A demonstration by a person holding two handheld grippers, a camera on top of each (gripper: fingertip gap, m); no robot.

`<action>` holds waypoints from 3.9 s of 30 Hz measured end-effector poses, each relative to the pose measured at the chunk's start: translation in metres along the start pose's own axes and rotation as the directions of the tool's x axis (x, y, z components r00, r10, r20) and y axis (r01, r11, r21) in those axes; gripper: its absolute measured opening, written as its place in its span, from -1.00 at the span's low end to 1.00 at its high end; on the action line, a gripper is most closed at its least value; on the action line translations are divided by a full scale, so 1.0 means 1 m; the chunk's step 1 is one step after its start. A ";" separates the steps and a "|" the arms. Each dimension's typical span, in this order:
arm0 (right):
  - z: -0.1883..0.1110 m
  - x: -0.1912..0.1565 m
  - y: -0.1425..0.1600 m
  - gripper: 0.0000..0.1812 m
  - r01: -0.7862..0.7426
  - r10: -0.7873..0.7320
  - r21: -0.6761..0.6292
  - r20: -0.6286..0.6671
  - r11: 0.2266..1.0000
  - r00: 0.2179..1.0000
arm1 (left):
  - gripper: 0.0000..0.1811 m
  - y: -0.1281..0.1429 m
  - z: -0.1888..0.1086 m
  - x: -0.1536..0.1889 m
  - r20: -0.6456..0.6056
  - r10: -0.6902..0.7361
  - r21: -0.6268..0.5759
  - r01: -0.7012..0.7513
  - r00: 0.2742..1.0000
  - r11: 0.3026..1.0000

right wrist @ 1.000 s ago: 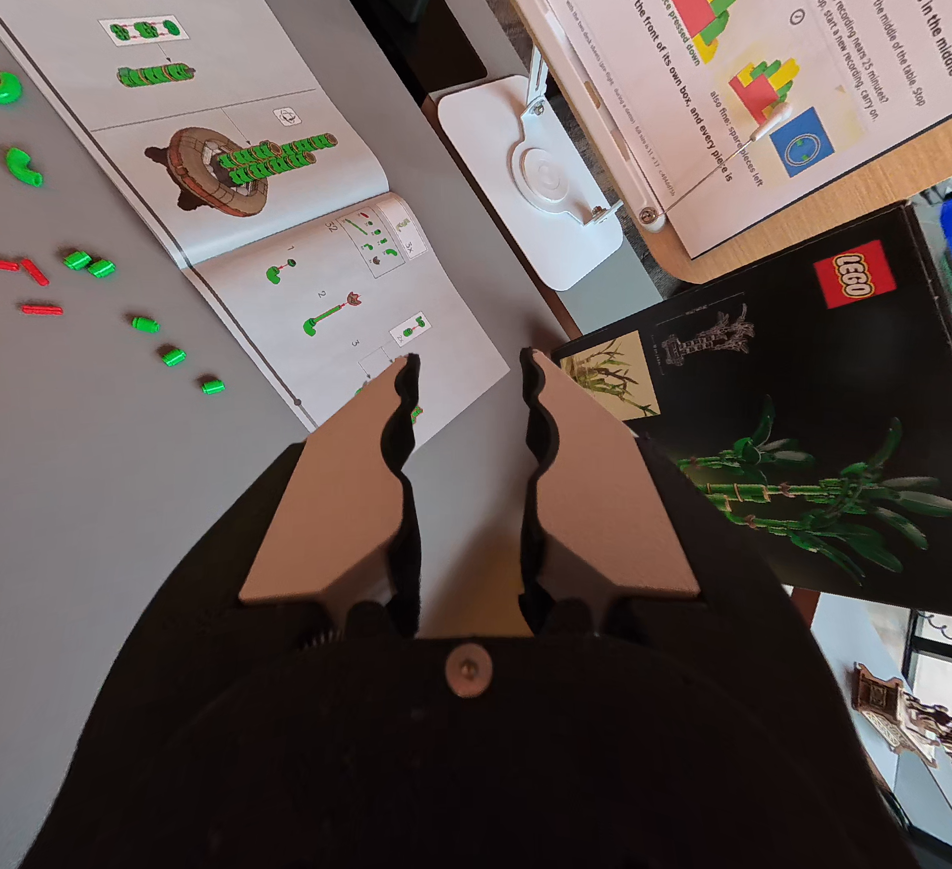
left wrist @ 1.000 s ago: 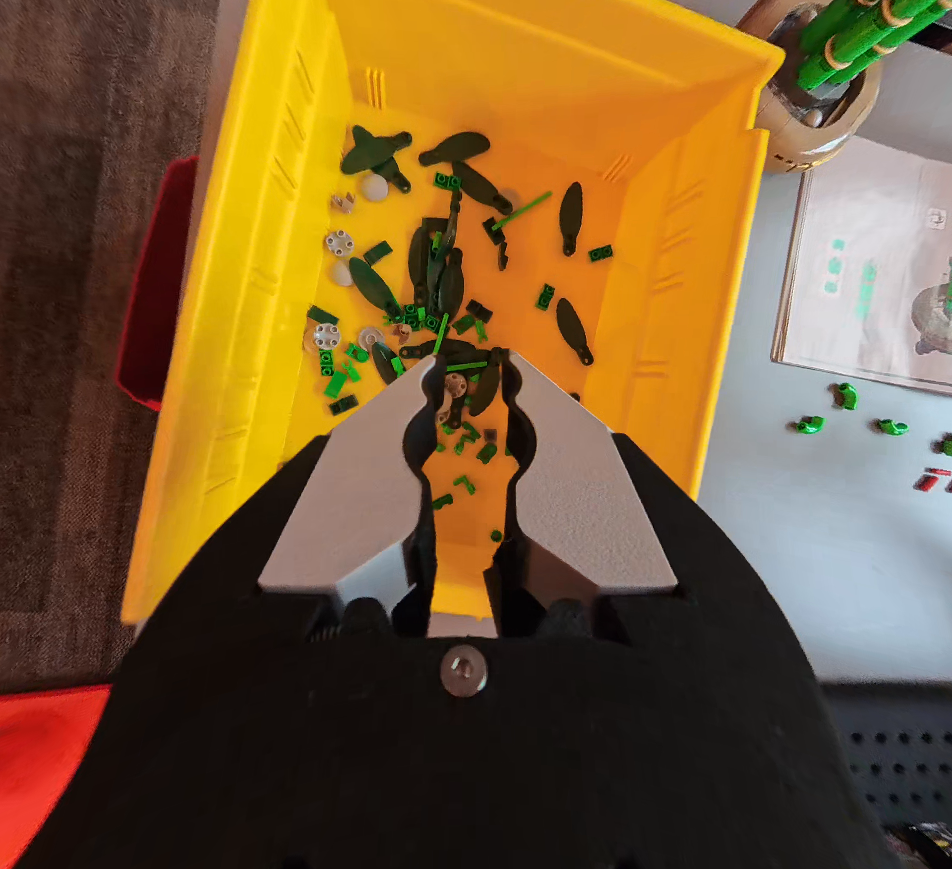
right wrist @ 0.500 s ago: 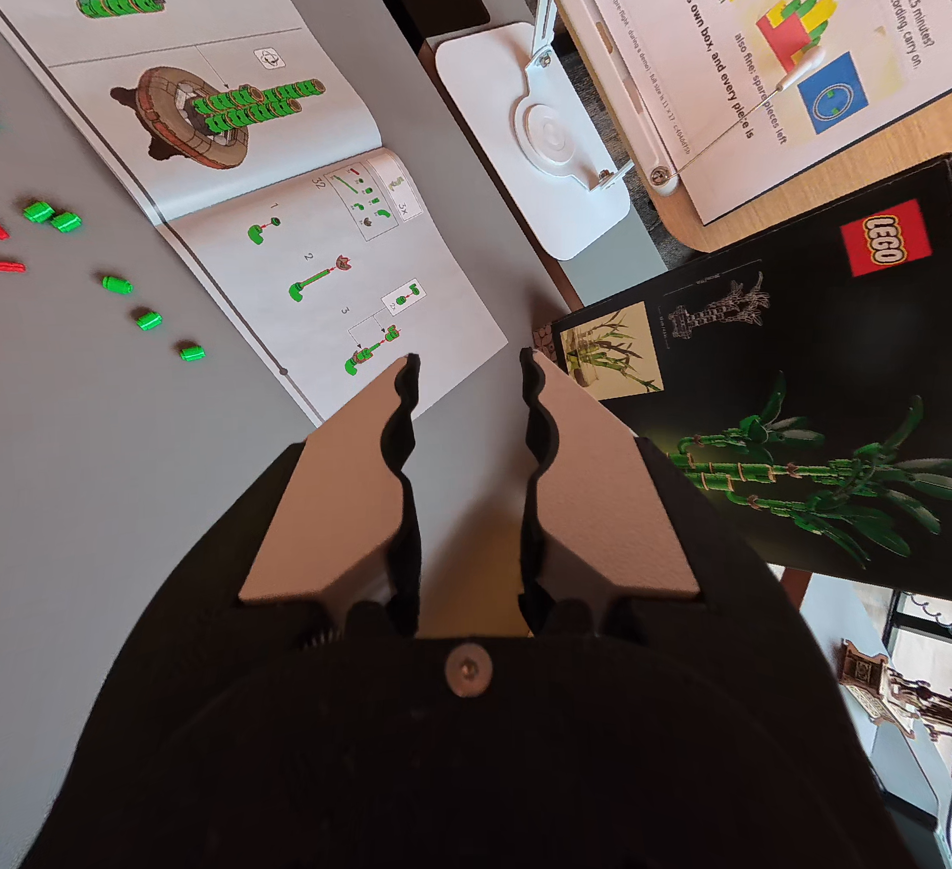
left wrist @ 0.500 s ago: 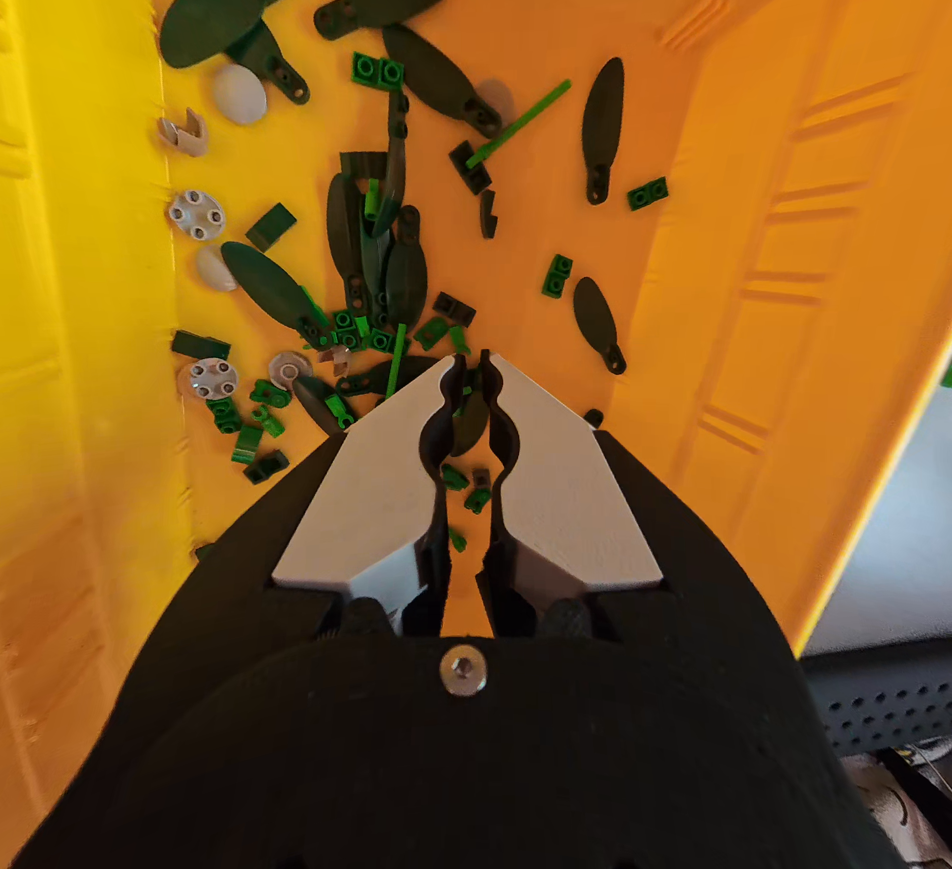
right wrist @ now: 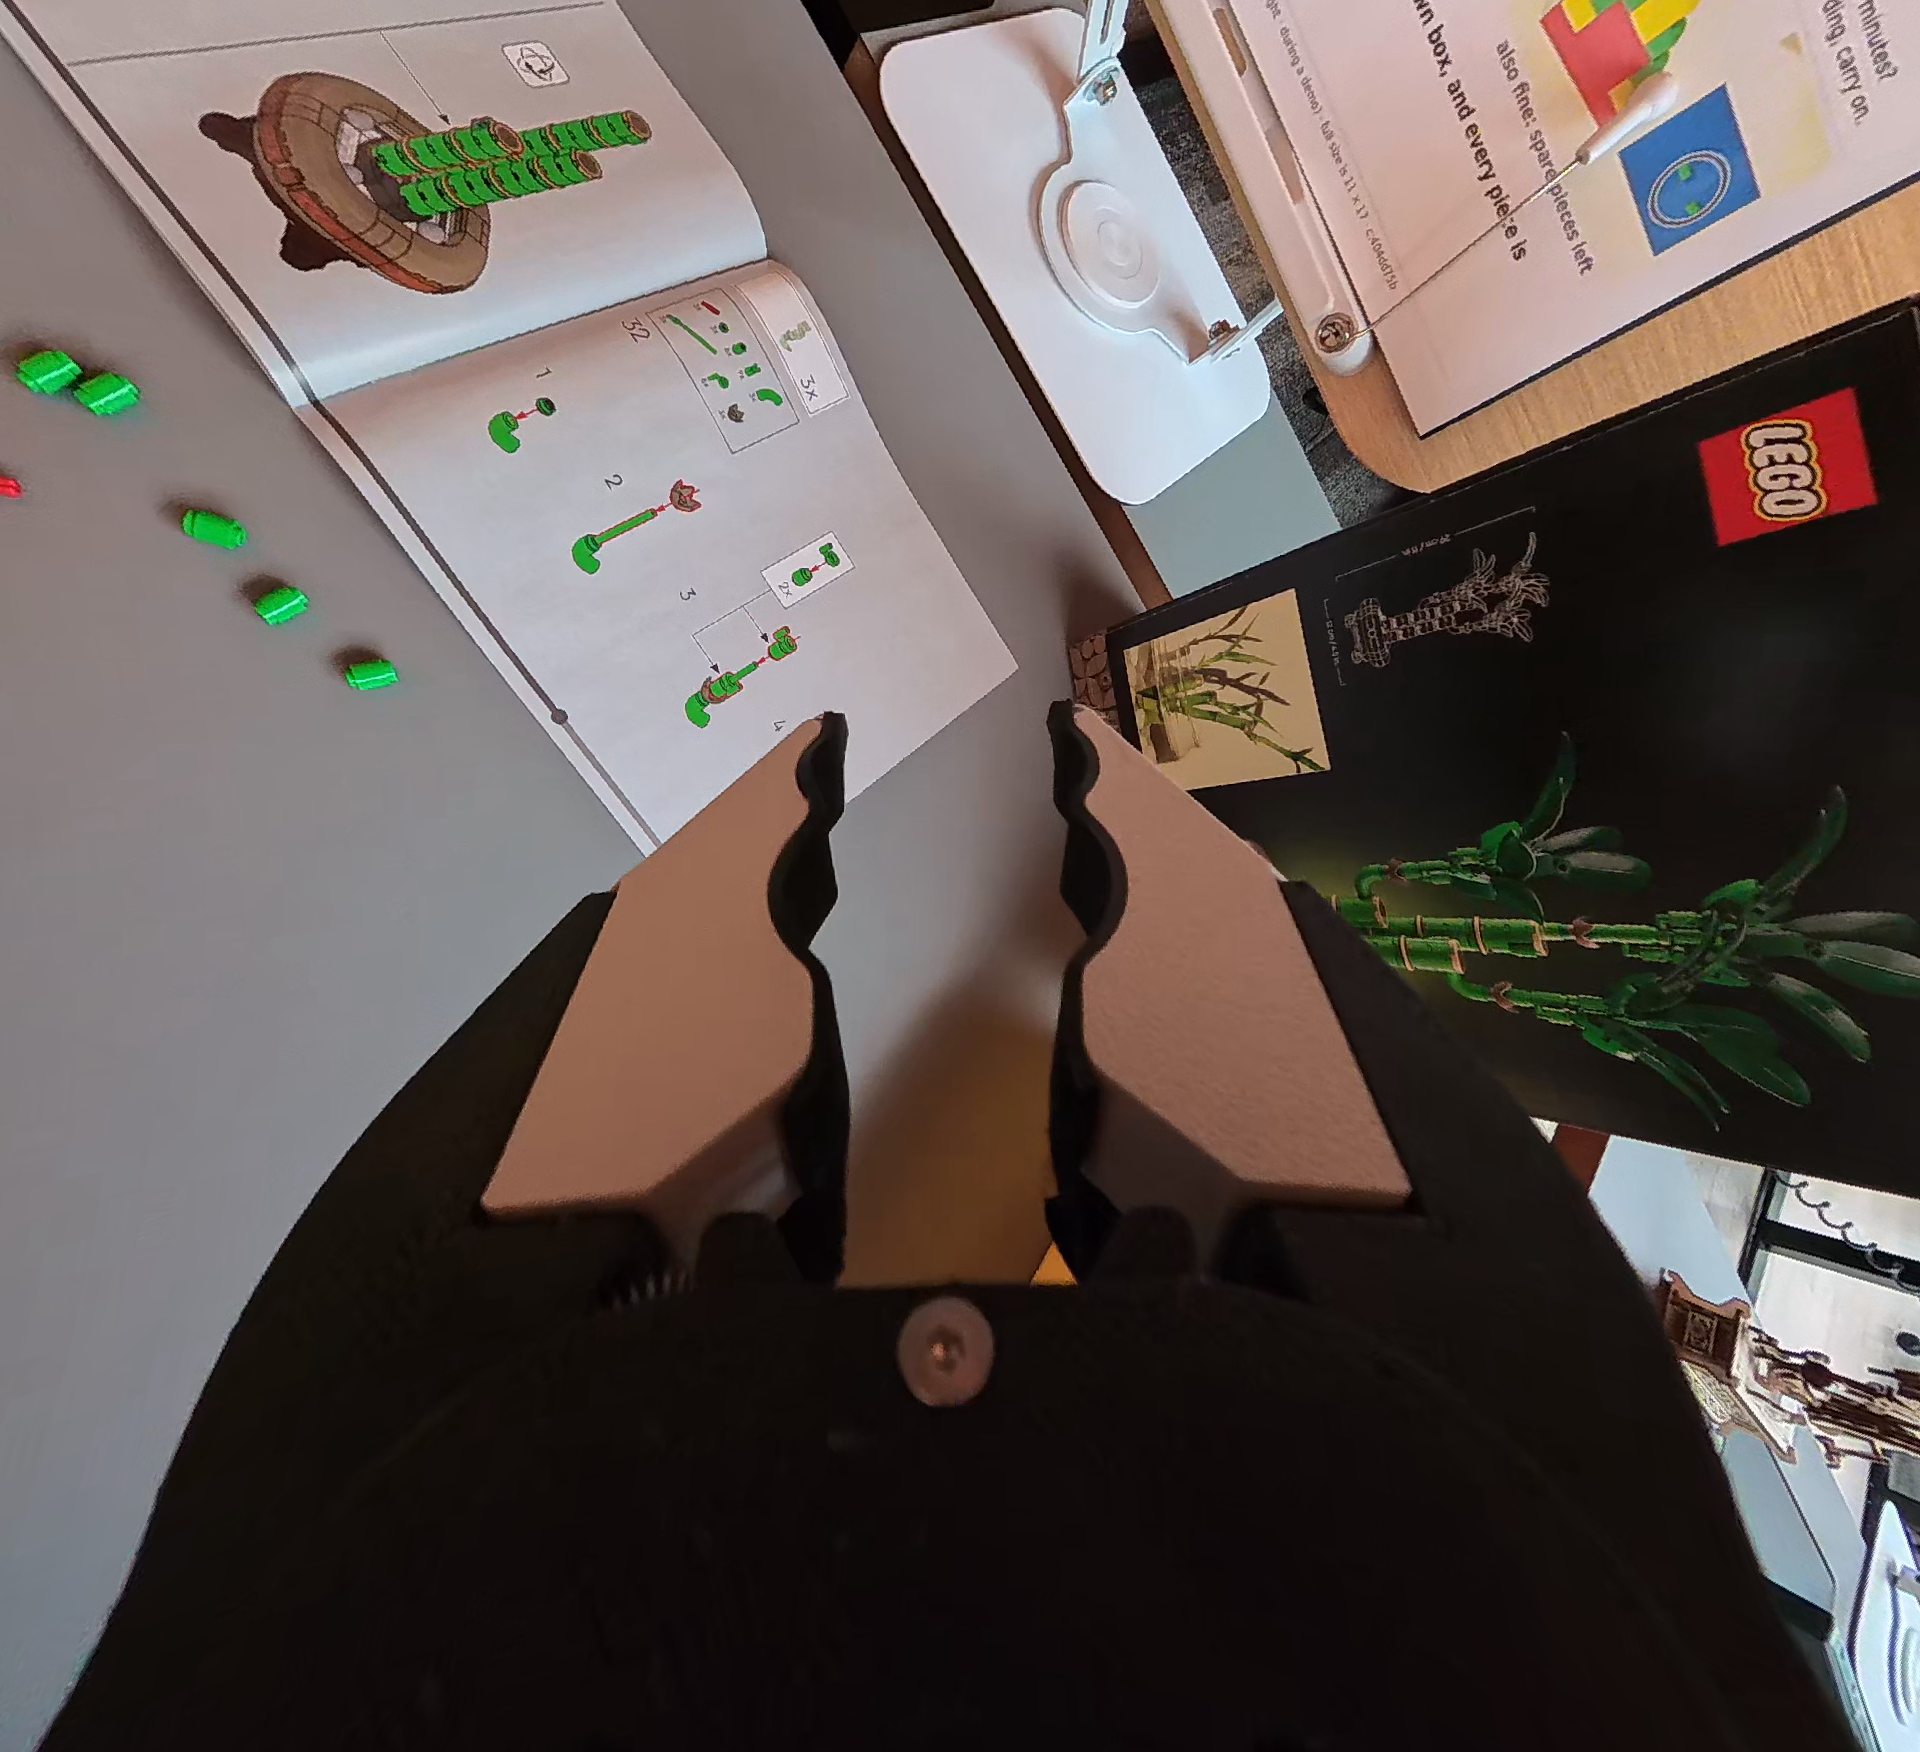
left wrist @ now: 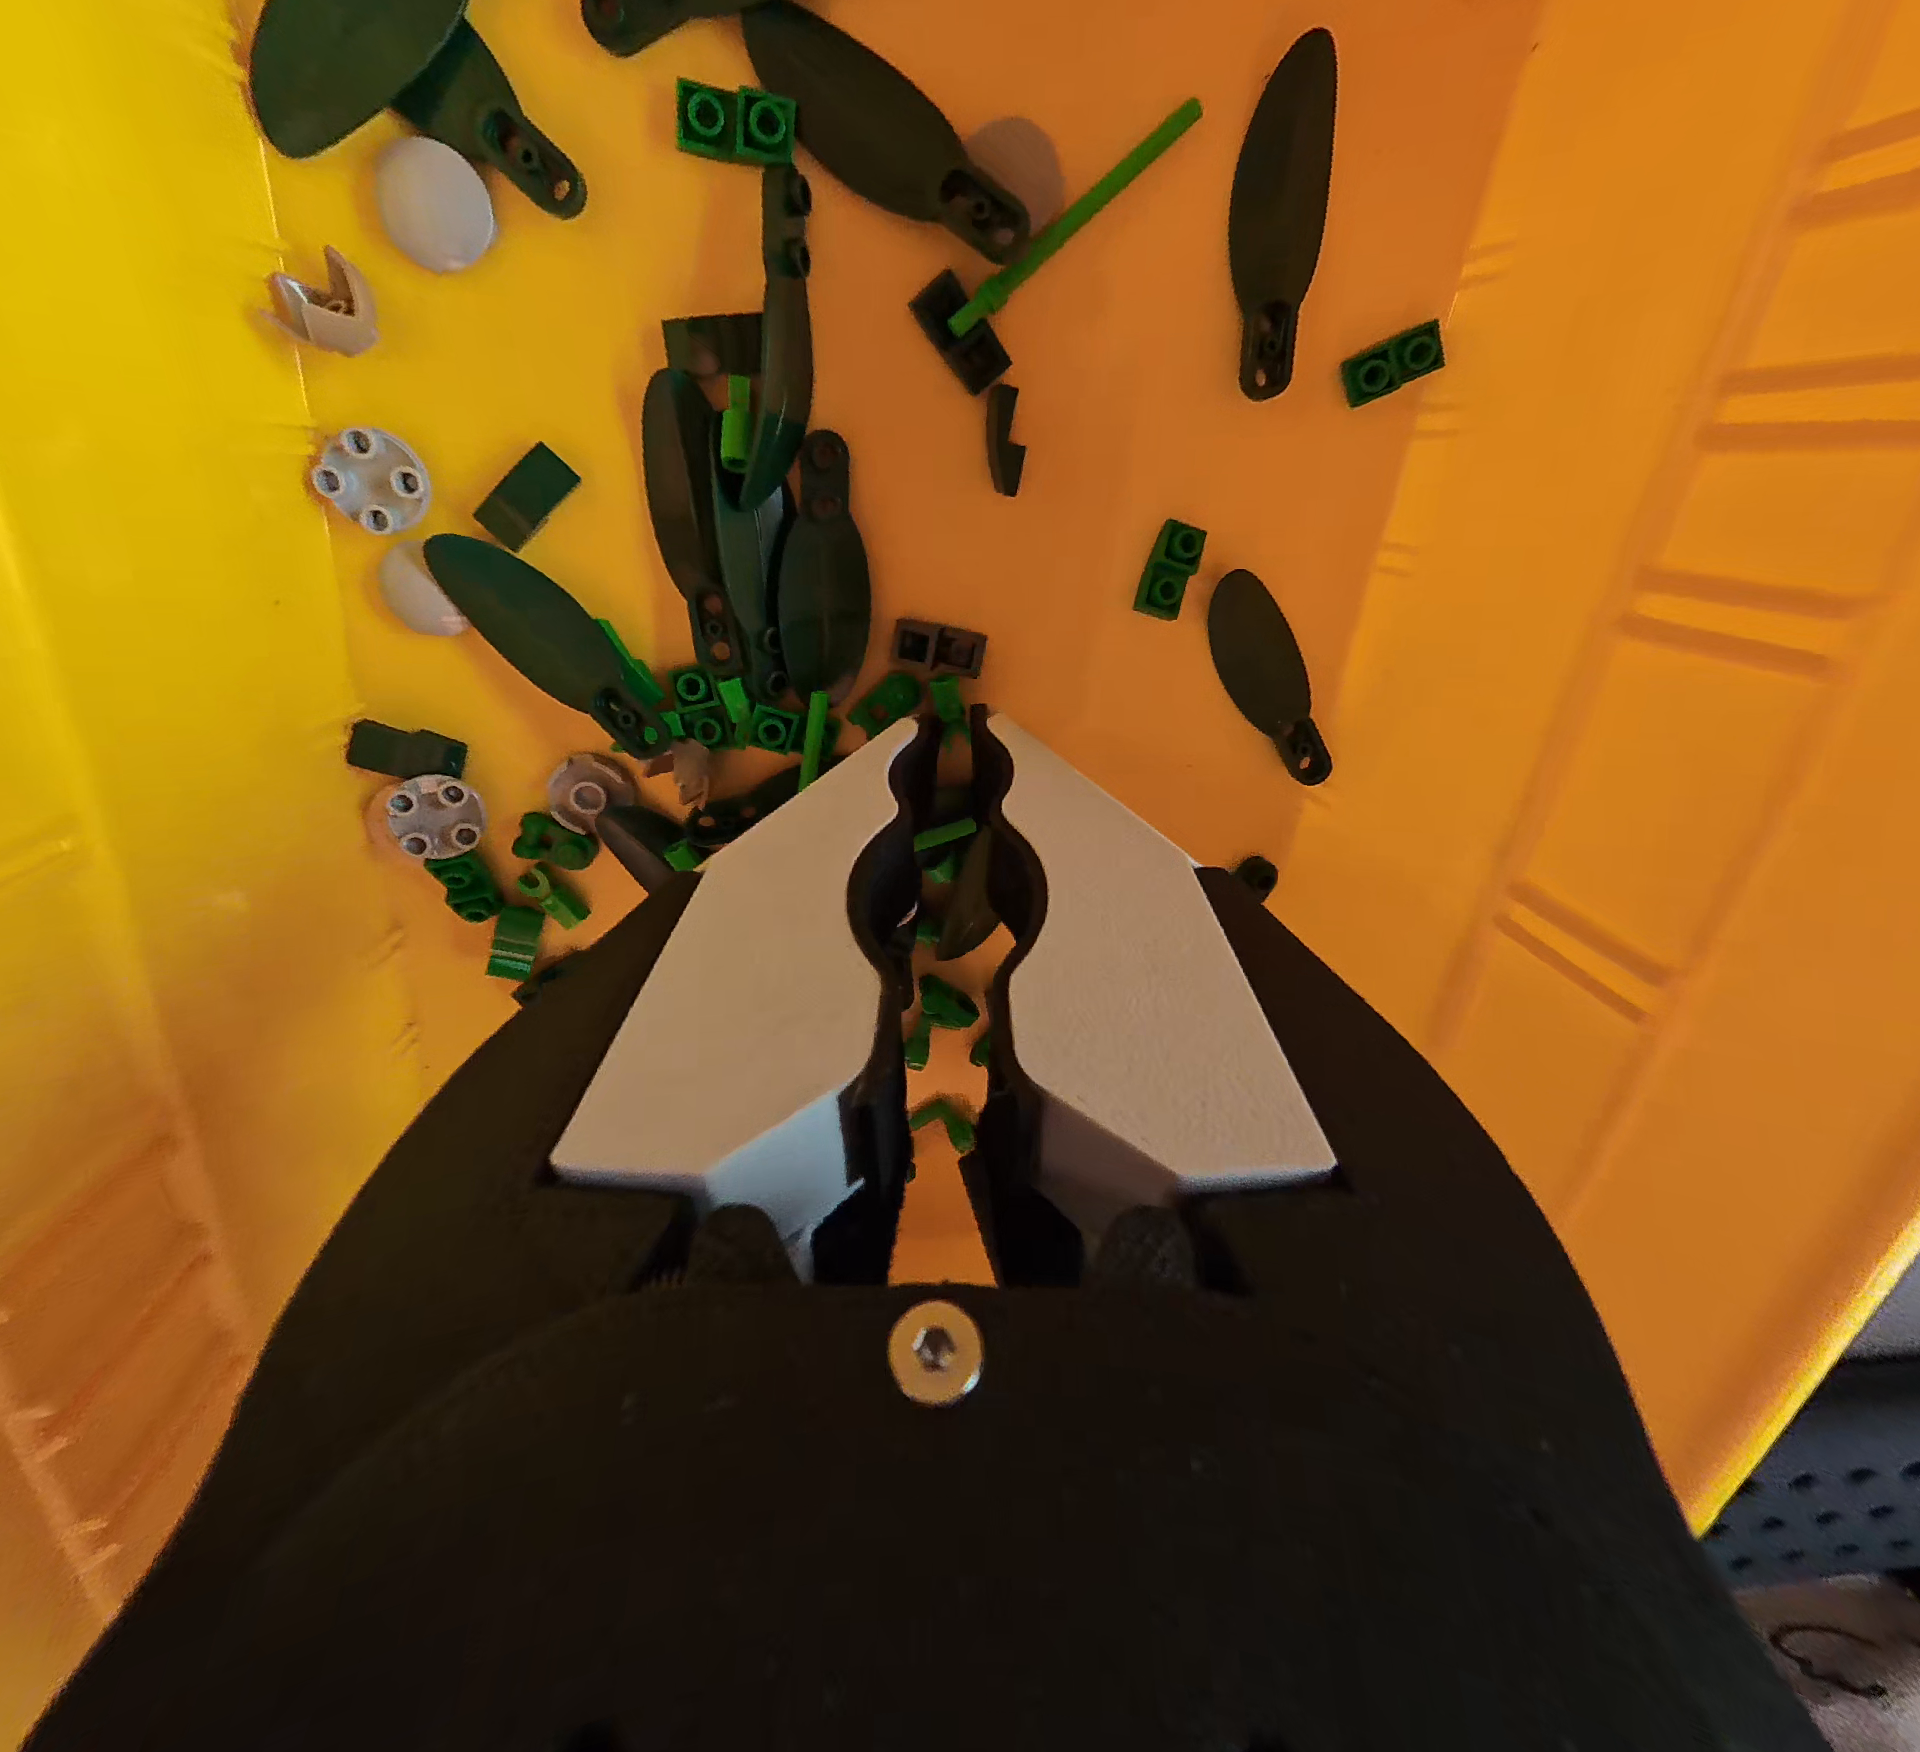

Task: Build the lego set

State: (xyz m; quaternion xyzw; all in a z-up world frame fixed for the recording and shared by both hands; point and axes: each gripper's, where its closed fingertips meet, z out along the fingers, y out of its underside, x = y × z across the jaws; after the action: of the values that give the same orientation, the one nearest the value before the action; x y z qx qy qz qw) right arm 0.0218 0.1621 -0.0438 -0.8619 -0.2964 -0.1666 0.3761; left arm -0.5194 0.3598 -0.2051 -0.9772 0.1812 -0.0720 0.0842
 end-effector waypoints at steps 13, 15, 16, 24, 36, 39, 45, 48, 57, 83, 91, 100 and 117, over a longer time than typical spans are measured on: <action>-0.007 0.004 0.002 -0.56 0.005 -0.005 0.005 -0.013 1.000 1.000 | -0.96 -0.028 -0.110 0.054 0.011 0.130 0.351 -0.126 0.991 0.928; -0.010 0.007 0.003 -0.56 0.007 -0.007 0.006 -0.020 1.000 1.000 | -0.96 -0.037 -0.145 0.117 -0.072 0.306 0.490 -0.234 0.949 0.840; -0.012 0.010 0.004 -0.56 0.003 -0.002 0.009 -0.026 1.000 1.000 | -0.96 -0.036 -0.158 0.155 -0.110 0.419 0.541 -0.299 0.901 0.786; -0.033 0.019 0.007 -0.56 -0.021 0.023 0.038 -0.051 0.999 0.998 | -0.96 0.054 -0.114 0.440 -0.363 0.889 0.550 -0.706 0.279 0.446; -0.060 0.032 0.013 -0.57 -0.045 0.051 0.058 -0.097 0.997 0.994 | -0.97 0.095 0.009 0.546 -0.300 0.919 0.466 -0.801 0.255 0.374; -0.062 0.031 0.013 -0.57 -0.042 0.048 0.057 -0.091 0.997 0.995 | -0.97 0.094 0.021 0.546 -0.243 0.937 0.433 -0.836 0.251 0.337; -0.060 0.030 0.016 -0.57 -0.038 0.042 0.045 -0.083 0.998 0.996 | -0.97 0.094 0.030 0.548 -0.216 0.944 0.393 -0.863 0.250 0.318; -0.062 0.030 0.015 -0.57 -0.039 0.043 0.049 -0.081 0.998 0.996 | -0.97 0.096 0.035 0.548 -0.197 0.951 0.364 -0.883 0.237 0.295; -0.062 0.027 0.015 -0.57 -0.031 0.034 0.052 -0.069 0.998 0.997 | -0.97 0.101 0.042 0.550 -0.169 0.963 0.334 -0.906 0.212 0.258; -0.056 0.040 0.020 -0.57 -0.056 0.061 0.049 -0.106 0.997 0.992 | -0.60 -0.037 -0.220 0.126 -0.113 0.139 0.712 -0.018 0.984 0.702; -0.043 0.030 0.017 -0.56 -0.035 0.037 0.018 -0.080 0.999 0.996 | -0.75 0.010 -0.146 0.027 -0.129 -0.124 0.396 0.165 0.984 0.903; -0.031 0.023 0.021 -0.56 -0.019 0.018 -0.024 -0.054 1.000 0.998 | -0.79 0.013 -0.098 0.001 -0.125 -0.156 0.248 0.183 0.980 0.951; -0.024 0.019 0.028 -0.56 -0.007 0.004 -0.070 -0.043 0.997 0.999 | -0.83 0.003 -0.027 -0.031 -0.085 -0.238 0.112 0.247 0.968 0.963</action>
State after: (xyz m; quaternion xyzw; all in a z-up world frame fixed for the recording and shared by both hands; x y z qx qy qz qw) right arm 0.0521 0.1360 -0.0334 -0.8717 -0.2798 -0.1945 0.3522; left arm -0.5539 0.3647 -0.1827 -0.9819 0.0583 -0.1270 0.1276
